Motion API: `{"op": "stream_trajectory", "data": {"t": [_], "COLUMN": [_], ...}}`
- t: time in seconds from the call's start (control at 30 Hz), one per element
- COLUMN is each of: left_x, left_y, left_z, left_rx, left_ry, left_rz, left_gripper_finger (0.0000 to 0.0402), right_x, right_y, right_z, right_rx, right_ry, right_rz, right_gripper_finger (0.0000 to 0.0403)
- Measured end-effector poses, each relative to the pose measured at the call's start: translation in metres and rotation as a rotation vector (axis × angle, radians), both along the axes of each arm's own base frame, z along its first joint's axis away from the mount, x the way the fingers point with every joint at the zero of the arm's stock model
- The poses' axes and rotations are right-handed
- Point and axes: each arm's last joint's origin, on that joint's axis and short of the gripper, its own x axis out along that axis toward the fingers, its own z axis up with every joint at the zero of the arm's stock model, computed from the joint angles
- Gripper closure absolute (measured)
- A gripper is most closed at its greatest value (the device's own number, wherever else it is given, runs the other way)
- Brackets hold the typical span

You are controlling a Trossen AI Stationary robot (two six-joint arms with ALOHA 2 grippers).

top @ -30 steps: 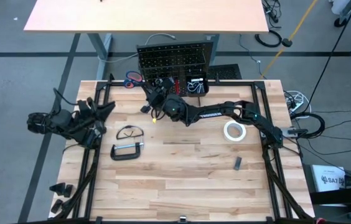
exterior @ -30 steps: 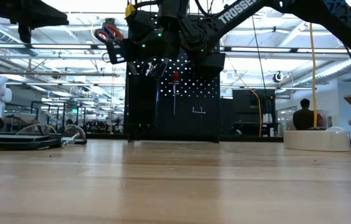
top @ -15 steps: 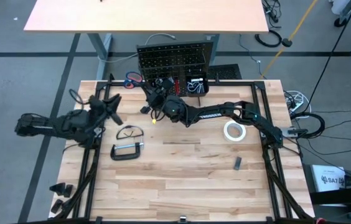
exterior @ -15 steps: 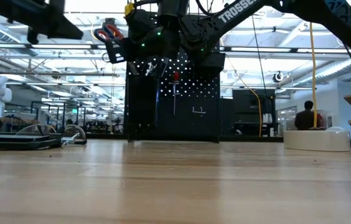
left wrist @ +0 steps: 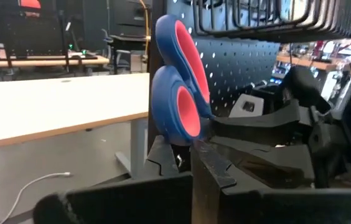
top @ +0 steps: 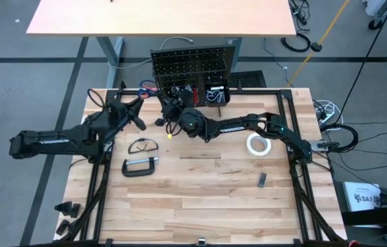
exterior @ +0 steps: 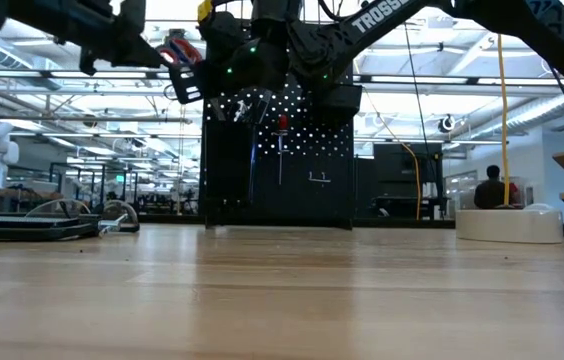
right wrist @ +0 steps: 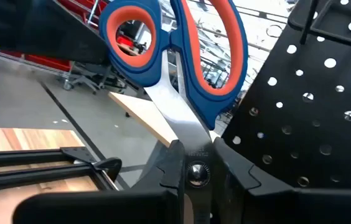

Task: Hang tools onto peg board
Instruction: Put the scissors on the left black bin on the peg board

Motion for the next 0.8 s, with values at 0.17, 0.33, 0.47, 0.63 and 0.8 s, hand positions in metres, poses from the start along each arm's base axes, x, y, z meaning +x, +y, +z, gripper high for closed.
{"op": "stream_trajectory", "data": {"t": [0.17,0.33,0.47,0.63,0.8], "left_x": [0.007,0.011,0.011,0.011,0.011], "left_y": [0.01,0.015,0.016,0.016,0.016], "left_z": [-0.001,-0.003,-0.001,-0.001,0.002], "left_rx": [0.001,-0.003,0.003,0.004,0.03], "left_ry": [0.021,0.03,0.013,0.011,0.008], "left_rz": [-0.011,-0.031,-0.043,-0.044,-0.043], "left_gripper_finger": [0.0402,0.0402,0.0402,0.0402,0.0402], "right_x": [0.0,-0.001,-0.002,-0.003,-0.002], "right_y": [0.002,0.002,0.001,0.002,0.007], "right_z": [0.0,-0.001,-0.002,-0.002,-0.002], "right_rx": [0.004,0.063,0.113,0.139,0.137], "right_ry": [0.005,-0.04,-0.094,-0.124,-0.116], "right_rz": [-0.029,-0.075,-0.114,-0.14,-0.136], "right_gripper_finger": [0.036,0.036,0.036,0.036,0.036]}}
